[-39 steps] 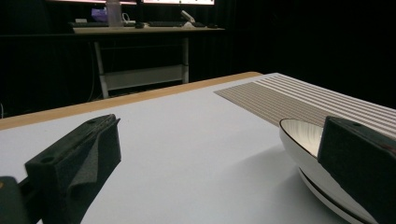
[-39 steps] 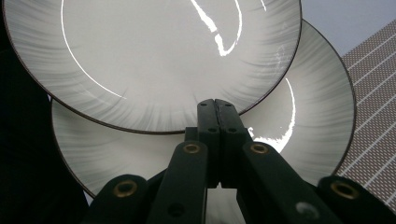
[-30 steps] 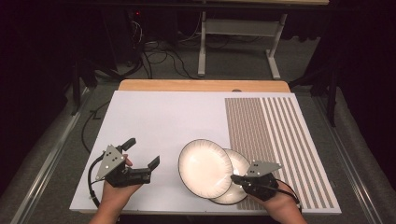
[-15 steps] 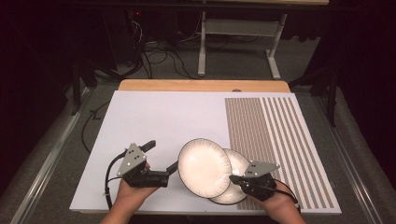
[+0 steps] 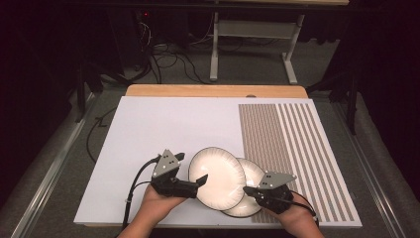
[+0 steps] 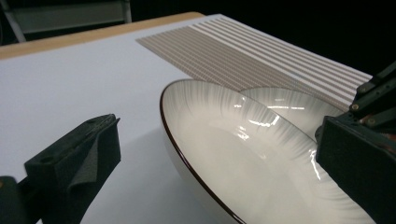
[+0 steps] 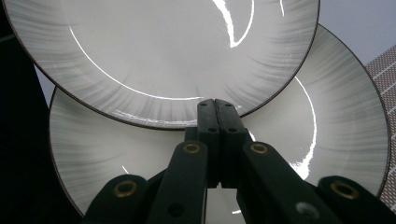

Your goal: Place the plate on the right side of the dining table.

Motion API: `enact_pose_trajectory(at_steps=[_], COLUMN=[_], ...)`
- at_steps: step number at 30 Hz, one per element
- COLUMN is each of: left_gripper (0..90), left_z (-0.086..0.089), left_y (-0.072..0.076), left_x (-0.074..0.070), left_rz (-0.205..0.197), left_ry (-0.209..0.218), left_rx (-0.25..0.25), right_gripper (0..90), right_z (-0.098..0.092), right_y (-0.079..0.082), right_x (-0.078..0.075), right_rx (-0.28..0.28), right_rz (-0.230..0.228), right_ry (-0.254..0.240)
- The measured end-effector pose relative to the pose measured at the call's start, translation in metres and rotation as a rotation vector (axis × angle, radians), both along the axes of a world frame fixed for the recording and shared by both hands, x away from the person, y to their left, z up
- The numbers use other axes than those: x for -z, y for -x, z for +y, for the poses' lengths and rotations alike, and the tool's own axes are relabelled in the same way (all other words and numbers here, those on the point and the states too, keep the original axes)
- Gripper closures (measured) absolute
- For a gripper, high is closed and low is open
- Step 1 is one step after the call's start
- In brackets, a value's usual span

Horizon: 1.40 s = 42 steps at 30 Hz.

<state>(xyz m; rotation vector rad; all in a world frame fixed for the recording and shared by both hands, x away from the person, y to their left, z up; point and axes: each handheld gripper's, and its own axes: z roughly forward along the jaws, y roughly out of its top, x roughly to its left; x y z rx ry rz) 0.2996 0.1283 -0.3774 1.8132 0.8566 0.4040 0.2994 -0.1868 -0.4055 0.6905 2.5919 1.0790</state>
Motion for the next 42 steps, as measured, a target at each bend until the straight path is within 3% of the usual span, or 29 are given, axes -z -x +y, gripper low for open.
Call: enact_pose_trajectory(at_steps=[4, 6, 11, 14, 16, 26, 32, 42], left_gripper=[0.4, 0.4, 0.5, 3.0, 3.7, 18.7, 34.0, 42.3], left_z=[-0.001, -0.002, -0.005, -0.008, -0.009, -0.013, -0.012, -0.010], left_y=[-0.001, -0.002, -0.004, -0.005, -0.005, -0.009, -0.009, -0.012], left_x=[0.005, 0.009, 0.015, 0.018, 0.018, 0.024, 0.024, 0.022], left_rz=[0.046, 0.094, 0.146, 0.194, 0.204, 0.314, 0.336, 0.396], left_ry=[-0.004, -0.004, -0.028, -0.025, -0.023, -0.018, -0.004, 0.023], left_rx=[0.013, 0.028, 0.036, 0.054, 0.055, 0.068, 0.089, 0.059], right_gripper=[90.0, 90.0, 90.0, 90.0, 90.0, 90.0, 90.0, 90.0], right_z=[0.000, 0.000, 0.000, 0.000, 0.000, 0.000, 0.000, 0.000], right_y=[0.000, 0.000, 0.001, 0.001, 0.001, 0.001, 0.001, 0.001], right_x=[0.000, 0.000, 0.001, 0.001, 0.000, 0.000, 0.000, 0.000], right_rx=[-0.005, 0.004, 0.005, 0.004, 0.005, 0.008, 0.002, 0.000], right_rz=[-0.003, 0.000, 0.002, 0.000, 0.002, 0.001, -0.003, -0.007], right_ry=[0.002, -0.003, -0.003, -0.002, -0.002, 0.000, 0.000, -0.001])
